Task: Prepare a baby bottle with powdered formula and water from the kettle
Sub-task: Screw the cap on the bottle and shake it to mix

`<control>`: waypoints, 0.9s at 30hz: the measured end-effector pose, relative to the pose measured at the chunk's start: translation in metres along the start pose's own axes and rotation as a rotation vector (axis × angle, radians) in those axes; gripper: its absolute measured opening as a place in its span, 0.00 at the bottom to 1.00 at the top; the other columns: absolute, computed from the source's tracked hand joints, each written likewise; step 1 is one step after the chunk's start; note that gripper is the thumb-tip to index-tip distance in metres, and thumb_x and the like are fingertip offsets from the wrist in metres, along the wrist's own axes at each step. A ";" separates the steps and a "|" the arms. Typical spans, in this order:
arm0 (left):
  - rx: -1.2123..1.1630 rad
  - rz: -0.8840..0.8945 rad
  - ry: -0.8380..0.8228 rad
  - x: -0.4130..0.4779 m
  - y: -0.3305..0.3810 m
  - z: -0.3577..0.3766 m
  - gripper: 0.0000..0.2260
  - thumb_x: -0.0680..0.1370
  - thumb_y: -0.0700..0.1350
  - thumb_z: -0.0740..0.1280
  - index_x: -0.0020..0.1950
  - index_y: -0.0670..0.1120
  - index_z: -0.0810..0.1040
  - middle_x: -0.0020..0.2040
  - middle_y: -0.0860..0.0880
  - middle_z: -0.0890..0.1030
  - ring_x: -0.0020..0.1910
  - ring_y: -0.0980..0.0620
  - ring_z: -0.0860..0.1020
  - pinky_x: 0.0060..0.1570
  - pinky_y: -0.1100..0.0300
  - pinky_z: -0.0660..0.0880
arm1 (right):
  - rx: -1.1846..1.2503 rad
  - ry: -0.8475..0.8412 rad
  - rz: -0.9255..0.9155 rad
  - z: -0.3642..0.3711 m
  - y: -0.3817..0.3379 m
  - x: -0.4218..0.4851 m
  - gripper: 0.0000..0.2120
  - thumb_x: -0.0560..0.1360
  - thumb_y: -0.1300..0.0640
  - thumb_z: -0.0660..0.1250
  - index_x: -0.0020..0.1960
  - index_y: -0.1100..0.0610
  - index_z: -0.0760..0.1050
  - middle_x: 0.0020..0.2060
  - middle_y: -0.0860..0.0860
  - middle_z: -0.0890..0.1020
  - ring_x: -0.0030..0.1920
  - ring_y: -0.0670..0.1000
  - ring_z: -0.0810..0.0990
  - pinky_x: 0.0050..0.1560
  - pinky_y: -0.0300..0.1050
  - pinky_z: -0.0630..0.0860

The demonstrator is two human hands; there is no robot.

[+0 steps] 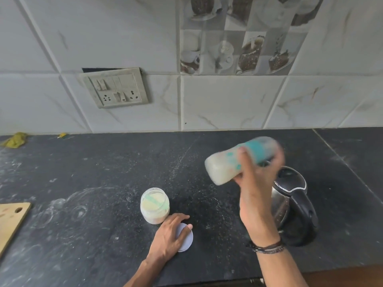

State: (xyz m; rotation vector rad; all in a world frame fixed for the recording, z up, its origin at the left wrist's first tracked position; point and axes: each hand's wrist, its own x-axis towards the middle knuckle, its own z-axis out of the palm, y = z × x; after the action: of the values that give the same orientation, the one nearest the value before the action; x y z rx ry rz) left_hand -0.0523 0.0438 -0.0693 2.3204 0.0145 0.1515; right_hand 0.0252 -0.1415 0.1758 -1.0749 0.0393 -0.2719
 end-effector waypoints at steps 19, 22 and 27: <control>0.022 -0.012 0.040 0.001 0.003 0.002 0.15 0.81 0.65 0.61 0.61 0.59 0.78 0.59 0.69 0.76 0.63 0.68 0.72 0.60 0.74 0.64 | -0.068 -0.117 0.041 -0.013 -0.003 0.017 0.37 0.72 0.57 0.81 0.73 0.47 0.64 0.52 0.46 0.86 0.50 0.48 0.86 0.46 0.47 0.83; 0.026 -0.010 0.029 0.002 0.005 0.003 0.15 0.81 0.65 0.61 0.61 0.59 0.78 0.60 0.68 0.76 0.63 0.68 0.72 0.61 0.72 0.66 | -0.024 -0.055 -0.039 -0.017 -0.009 0.020 0.36 0.72 0.55 0.81 0.73 0.45 0.64 0.58 0.51 0.85 0.53 0.49 0.86 0.51 0.51 0.83; 0.034 -0.013 0.042 0.000 0.004 0.003 0.15 0.81 0.65 0.61 0.61 0.59 0.78 0.59 0.69 0.76 0.63 0.68 0.72 0.61 0.74 0.65 | -0.050 -0.030 0.018 -0.019 -0.007 0.020 0.38 0.74 0.53 0.80 0.75 0.44 0.62 0.59 0.54 0.84 0.54 0.49 0.86 0.48 0.50 0.84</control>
State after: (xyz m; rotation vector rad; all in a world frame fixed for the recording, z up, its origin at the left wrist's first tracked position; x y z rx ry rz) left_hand -0.0520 0.0389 -0.0679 2.3499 0.0538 0.1949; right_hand 0.0401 -0.1659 0.1753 -1.1277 0.0287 -0.2399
